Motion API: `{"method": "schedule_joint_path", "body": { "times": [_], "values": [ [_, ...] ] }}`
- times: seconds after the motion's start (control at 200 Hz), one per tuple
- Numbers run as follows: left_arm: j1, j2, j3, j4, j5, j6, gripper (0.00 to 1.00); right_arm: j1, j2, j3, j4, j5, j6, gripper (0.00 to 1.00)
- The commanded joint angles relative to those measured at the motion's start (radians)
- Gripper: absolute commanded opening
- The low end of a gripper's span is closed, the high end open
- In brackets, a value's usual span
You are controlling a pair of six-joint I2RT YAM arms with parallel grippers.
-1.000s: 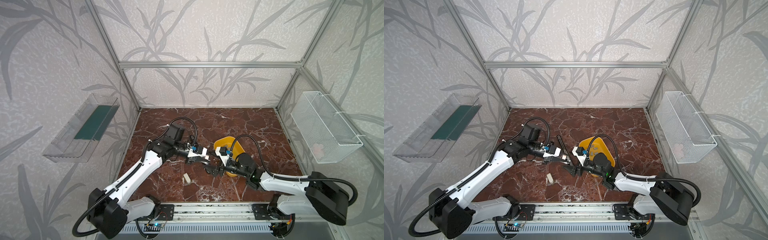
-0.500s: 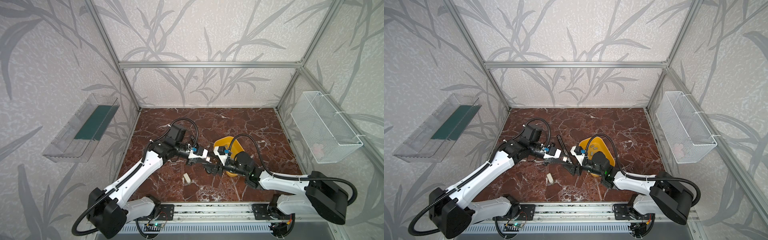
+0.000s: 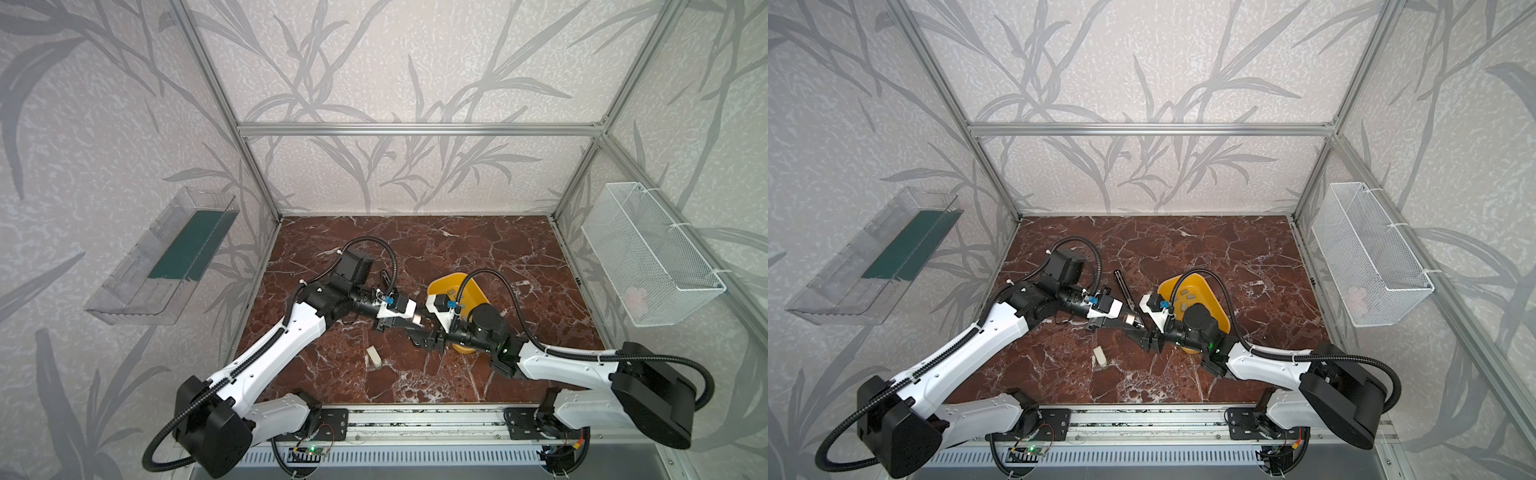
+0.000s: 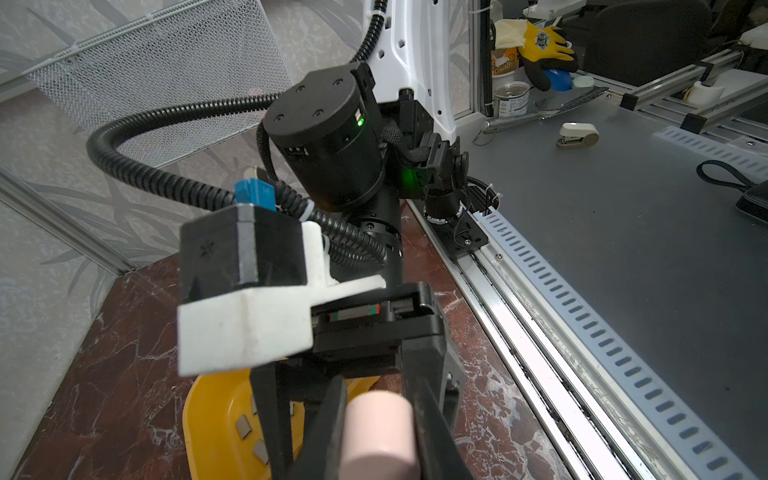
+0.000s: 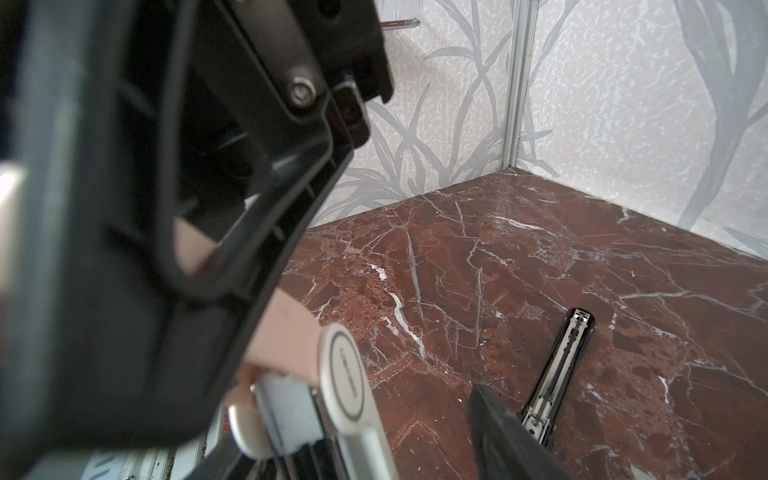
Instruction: Load the staples into the stapler
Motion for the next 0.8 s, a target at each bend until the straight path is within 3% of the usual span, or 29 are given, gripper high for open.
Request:
{"method": "schedule_joint_path", "body": {
  "times": [0.0, 0.45, 0.705, 0.795],
  "values": [
    [-0.008, -0.019, -0.016, -0.002, 0.024, 0.021, 0.00, 0.005, -0.012, 0.023, 0.009, -0.008, -0.014, 0.69],
    [-0.008, -0.002, -0.022, -0.001, -0.025, 0.032, 0.00, 0.010, -0.032, 0.005, 0.028, 0.010, -0.018, 0.68],
    [-0.007, -0.002, -0.028, 0.010, -0.033, 0.027, 0.00, 0.010, -0.028, 0.028, -0.014, 0.015, -0.019, 0.39],
    [-0.009, -0.013, -0.046, 0.048, -0.060, 0.011, 0.00, 0.012, -0.026, 0.030, -0.020, 0.026, -0.013, 0.34]
  ]
}}
